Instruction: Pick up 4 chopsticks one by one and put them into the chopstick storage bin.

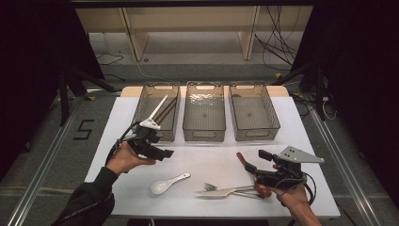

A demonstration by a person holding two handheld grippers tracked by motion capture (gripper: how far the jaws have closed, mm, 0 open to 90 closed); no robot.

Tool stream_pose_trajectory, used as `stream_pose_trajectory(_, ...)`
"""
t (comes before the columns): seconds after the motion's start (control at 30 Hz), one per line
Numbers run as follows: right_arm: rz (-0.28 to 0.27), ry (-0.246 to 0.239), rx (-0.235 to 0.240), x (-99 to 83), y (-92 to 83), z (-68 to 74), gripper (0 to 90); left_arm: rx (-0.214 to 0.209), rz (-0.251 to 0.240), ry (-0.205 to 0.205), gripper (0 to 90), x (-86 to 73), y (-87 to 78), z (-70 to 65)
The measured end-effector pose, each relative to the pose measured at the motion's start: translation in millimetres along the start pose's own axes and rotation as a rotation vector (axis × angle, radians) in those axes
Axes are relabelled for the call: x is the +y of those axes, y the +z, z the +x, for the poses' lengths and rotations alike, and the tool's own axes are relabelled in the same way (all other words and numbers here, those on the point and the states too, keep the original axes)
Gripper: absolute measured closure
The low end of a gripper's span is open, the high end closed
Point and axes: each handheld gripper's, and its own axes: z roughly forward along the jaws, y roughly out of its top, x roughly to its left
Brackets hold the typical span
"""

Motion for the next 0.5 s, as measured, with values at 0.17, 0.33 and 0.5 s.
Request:
stream_pose_trajectory(0.17, -0.001, -0.003, 0.002, 0.4, -0.3, 0.6, 29.3, -0.017, 0.018, 0.015, 17.8, -1.5, 3.9, -8.6)
stream_pose_trajectory(0.33, 0.0, -0.002, -0.002, 0.4, 0.1, 0.5, 29.3, -0.03, 0.05, 0.042, 17.8, -2.9, 7.1, -16.5)
stream_pose_trajectory(0.5, 0.002, 0.0, -0.004, 0.1, -0.9, 0.8, 29.3, -0.033, 0.065, 0.054, 17.9, -6.4, 9.9, -22.6)
